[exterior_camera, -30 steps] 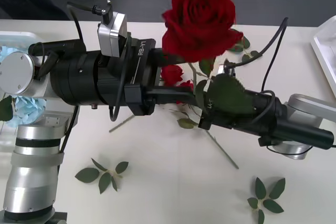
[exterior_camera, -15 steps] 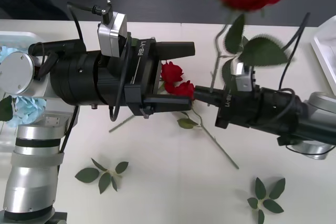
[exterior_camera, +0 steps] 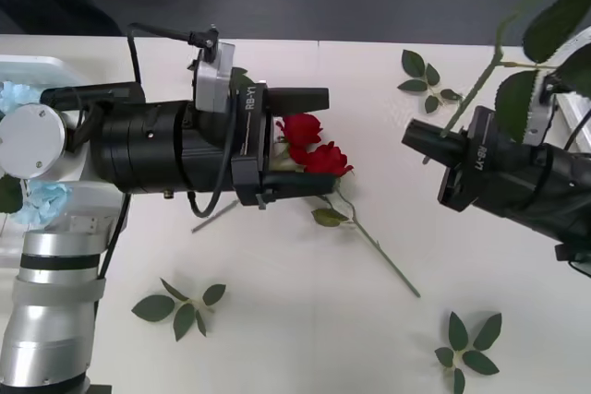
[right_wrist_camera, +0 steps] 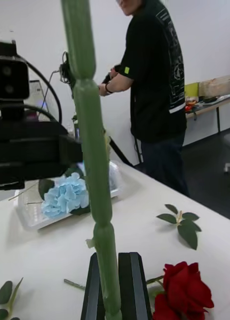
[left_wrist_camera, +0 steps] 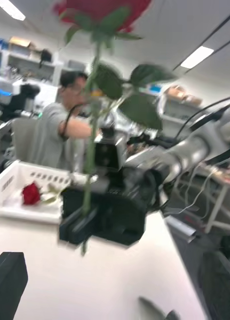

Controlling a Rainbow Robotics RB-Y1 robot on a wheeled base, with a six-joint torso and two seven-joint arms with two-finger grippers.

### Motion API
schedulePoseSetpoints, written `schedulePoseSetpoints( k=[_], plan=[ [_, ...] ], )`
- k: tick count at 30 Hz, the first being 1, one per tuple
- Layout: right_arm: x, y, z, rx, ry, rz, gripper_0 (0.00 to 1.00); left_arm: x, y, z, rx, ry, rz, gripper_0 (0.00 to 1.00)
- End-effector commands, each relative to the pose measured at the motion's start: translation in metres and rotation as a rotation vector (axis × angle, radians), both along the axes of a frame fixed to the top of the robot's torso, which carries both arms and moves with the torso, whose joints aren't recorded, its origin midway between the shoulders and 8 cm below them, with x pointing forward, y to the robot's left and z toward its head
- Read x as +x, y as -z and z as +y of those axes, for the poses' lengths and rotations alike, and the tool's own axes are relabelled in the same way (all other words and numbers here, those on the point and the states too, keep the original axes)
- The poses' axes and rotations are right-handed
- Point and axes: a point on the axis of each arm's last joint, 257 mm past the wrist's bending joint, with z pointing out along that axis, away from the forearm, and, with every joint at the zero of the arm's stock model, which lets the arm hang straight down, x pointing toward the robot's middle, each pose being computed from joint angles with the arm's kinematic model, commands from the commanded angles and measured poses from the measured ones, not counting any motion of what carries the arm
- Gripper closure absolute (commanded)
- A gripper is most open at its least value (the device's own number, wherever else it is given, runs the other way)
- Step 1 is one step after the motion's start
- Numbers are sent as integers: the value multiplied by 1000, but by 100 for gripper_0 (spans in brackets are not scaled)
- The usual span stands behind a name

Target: Put the red flowers into the right box and the blue flowers into the left box

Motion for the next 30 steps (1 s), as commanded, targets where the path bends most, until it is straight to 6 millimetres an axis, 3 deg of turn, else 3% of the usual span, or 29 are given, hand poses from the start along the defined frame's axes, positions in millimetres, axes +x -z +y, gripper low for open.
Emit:
schedulePoseSetpoints(
  k=[1,12,20,24,30],
  plan=[
    [-2,-39,-6,100,-1,11,100,28,20,26,144,-131,67,0],
    [42,-92,-59,185,140,95,100,100,70,98,379,-495,300,0],
    [83,-101,-73,247,301,214,100,140,95,139,429,-749,467,0],
    [103,-94,-72,256,392,252,100,155,103,144,451,-842,509,0],
    [126,-78,-69,263,561,323,100,167,114,132,497,-937,543,0]
  ],
)
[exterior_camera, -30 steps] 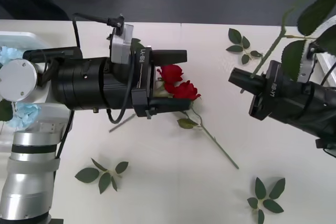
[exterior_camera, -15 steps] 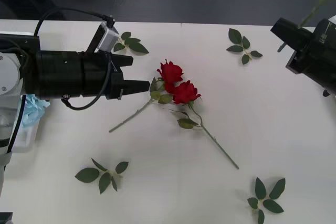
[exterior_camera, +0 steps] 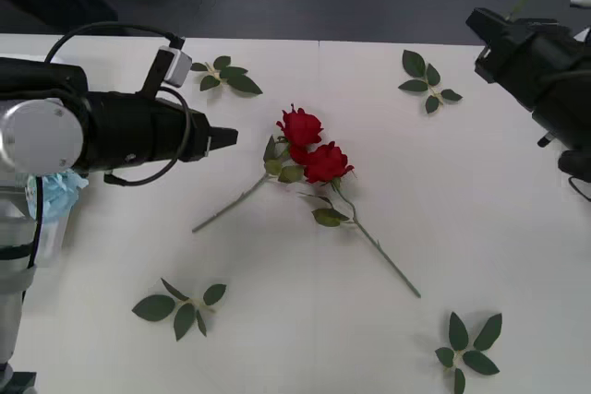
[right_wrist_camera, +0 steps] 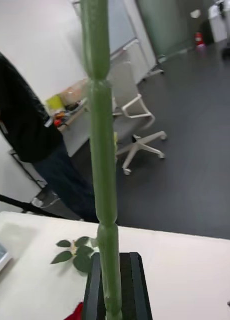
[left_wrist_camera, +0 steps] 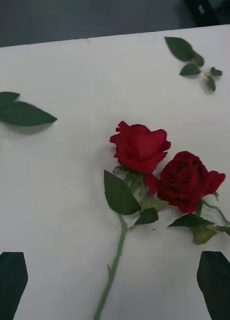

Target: Put the red flowers into the right box and the blue flowers into the left box

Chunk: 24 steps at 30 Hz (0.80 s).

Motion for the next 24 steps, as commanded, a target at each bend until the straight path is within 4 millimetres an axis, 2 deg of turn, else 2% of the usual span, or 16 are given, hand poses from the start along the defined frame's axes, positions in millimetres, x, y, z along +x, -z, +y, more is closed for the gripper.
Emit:
schedulePoseSetpoints(
  k=[1,8,13,19,20,24],
  plan=[
    [2,-10,22,23,31,31,100,7,-18,-30,15,-28,-20,0],
    [21,11,15,42,224,196,100,5,1,-51,46,-74,21,0],
    [30,27,-7,-61,344,320,100,10,20,-63,60,-113,56,0],
    [32,42,-51,-204,434,439,100,21,42,-65,128,-135,81,0],
    [30,49,-67,-247,471,481,100,23,47,-65,145,-134,90,0],
    [26,64,-106,-352,539,566,100,27,57,-67,180,-126,105,0]
  ],
)
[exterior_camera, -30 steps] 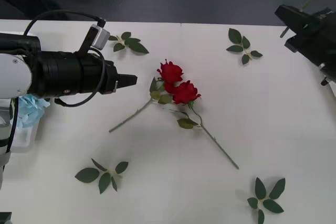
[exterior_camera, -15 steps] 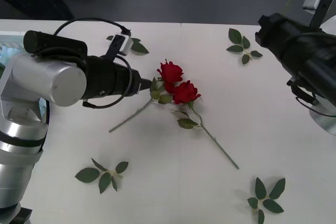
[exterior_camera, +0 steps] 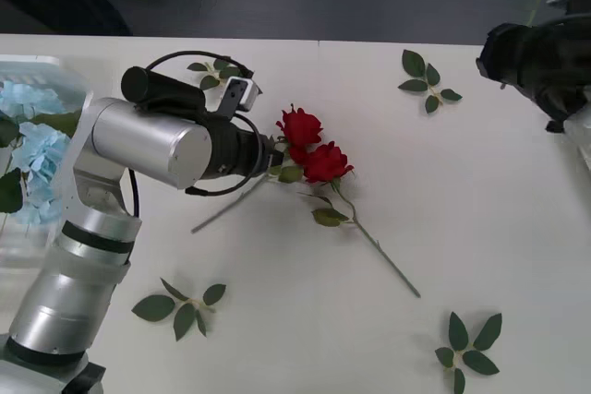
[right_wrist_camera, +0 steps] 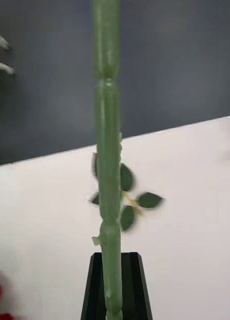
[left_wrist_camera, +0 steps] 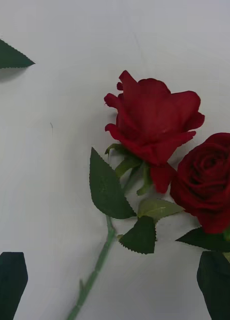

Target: Put the red flowers into the right box and the blue flowers into the left box

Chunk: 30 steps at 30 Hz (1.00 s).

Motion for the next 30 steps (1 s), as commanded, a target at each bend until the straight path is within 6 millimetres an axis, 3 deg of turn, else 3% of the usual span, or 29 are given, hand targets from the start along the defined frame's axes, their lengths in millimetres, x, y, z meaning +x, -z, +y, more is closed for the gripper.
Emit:
schedulePoseSetpoints(
  k=[1,9,18,30],
  plan=[
    [2,-3,-37,-148,6,69,100,13,-11,-11,36,21,-25,0],
    [6,7,-122,-320,69,190,100,24,13,-4,121,24,26,0],
    [1,7,-207,-397,124,280,100,24,36,1,194,41,71,0],
    [-40,24,-315,-529,286,426,100,14,51,-8,284,134,65,0]
  ],
)
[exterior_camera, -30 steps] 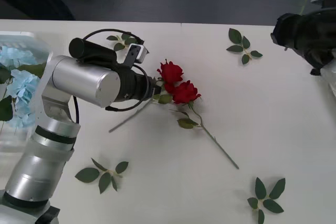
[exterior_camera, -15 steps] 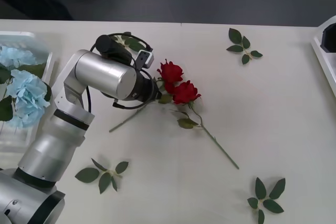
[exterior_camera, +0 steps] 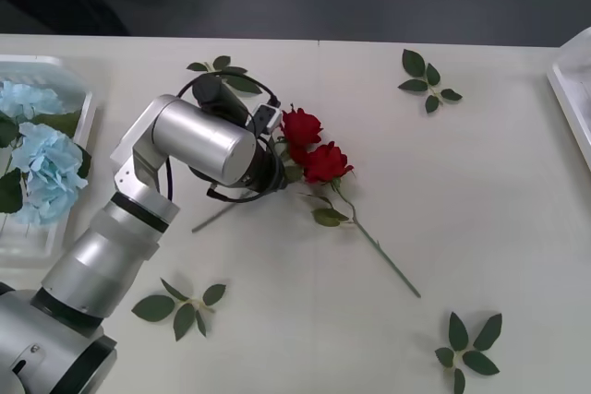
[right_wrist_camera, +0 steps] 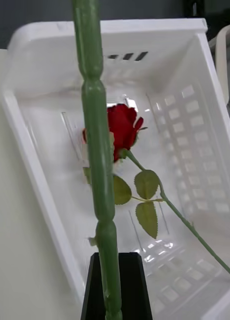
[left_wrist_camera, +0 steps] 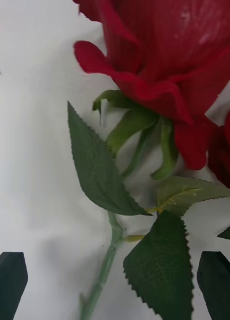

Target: Put the red flowers into the right box and the blue flowers into the left box

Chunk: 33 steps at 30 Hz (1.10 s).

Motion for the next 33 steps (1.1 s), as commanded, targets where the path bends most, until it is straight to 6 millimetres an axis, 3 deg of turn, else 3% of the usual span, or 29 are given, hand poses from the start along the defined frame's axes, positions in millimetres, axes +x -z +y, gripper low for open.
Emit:
schedulePoseSetpoints(
  k=[1,7,15,24,25,26,29,31,33],
  plan=[
    [-23,-18,-50,-121,45,34,100,10,-11,-1,79,98,-56,0],
    [-51,-12,-107,-271,90,72,100,16,-6,3,116,124,-69,0],
    [-75,-3,-145,-325,135,122,100,26,2,-10,103,148,-99,0],
    [-74,12,-145,-340,112,151,100,27,0,-19,111,166,-115,0],
    [-71,12,-143,-350,98,149,100,26,0,-19,113,168,-116,8],
    [-70,14,-144,-371,89,158,98,26,0,-20,113,168,-117,32],
    [-70,14,-146,-395,81,166,75,26,0,-21,116,169,-119,68],
    [-70,13,-147,-407,80,171,51,27,-1,-20,121,168,-122,75],
    [-70,10,-149,-422,78,175,47,28,-1,-18,130,164,-126,76]
  ],
)
